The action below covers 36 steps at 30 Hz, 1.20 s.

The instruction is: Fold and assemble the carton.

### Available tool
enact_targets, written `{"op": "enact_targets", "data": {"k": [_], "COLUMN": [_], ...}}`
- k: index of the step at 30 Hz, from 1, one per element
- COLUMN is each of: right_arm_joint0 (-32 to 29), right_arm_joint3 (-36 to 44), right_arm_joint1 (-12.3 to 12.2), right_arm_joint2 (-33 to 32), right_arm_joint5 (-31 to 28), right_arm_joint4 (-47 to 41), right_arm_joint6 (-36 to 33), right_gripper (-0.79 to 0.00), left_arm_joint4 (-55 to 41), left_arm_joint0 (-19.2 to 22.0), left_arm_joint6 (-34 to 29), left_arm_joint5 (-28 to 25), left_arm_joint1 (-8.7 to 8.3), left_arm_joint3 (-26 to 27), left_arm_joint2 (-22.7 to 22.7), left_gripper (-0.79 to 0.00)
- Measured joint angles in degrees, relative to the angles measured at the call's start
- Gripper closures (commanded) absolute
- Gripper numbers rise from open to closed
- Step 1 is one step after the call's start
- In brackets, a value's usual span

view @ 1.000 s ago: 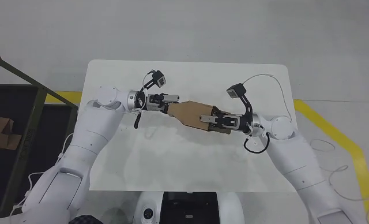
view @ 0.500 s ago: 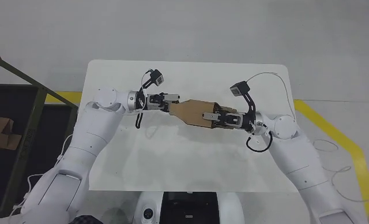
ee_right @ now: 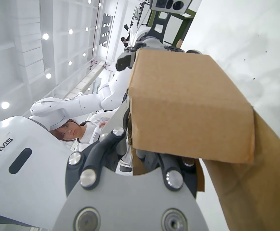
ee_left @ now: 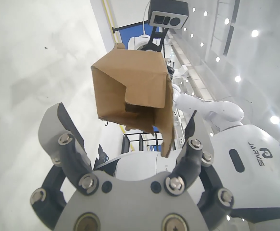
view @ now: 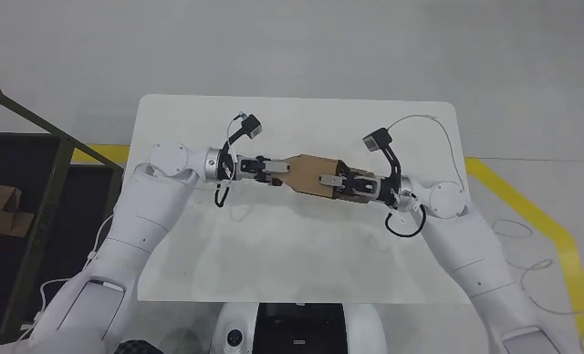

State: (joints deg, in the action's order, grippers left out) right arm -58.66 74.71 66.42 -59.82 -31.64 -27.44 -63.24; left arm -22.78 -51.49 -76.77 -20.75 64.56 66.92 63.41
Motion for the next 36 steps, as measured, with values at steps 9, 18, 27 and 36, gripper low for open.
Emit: {"op": "enact_targets", "data": {"k": [9,18,27,36], "right_arm_joint0": [-1.0,-1.5,-1.5,-1.1], "right_arm_joint3": [1.7,2.5,2.4,2.4], "right_arm_joint1": [-0.3,-0.4,-0.2,0.0], "right_arm_joint2": [-1.2,-1.5,-1.2,-0.8], "right_arm_joint5": [-0.5,0.0,0.6,0.8], "right_arm_joint4": [-1.7,-3.3,-3.5,-3.9], "right_arm_joint6": [-1.3,-2.0,-1.0,-0.9], "right_gripper": [0.000,0.000,0.000,0.000], "left_arm_joint4": [3.7,2.9,3.1,3.2], "left_arm_joint0": [0.1,0.1,-0.7,0.0], "left_arm_joint6": [3.7,3.4,3.4,4.5], "left_arm_joint5": [0.9,0.5,-0.2,0.0], "left_arm_joint1": [-0.06,-0.07,-0.22,-0.02], "left_arm_joint3": [-0.1,-0.7,0.6,-0.2], "left_arm_joint2": [-1.0,-1.5,-2.0,-3.0], "left_gripper": [-0.785,-0.785,-0.785,-0.785]}}
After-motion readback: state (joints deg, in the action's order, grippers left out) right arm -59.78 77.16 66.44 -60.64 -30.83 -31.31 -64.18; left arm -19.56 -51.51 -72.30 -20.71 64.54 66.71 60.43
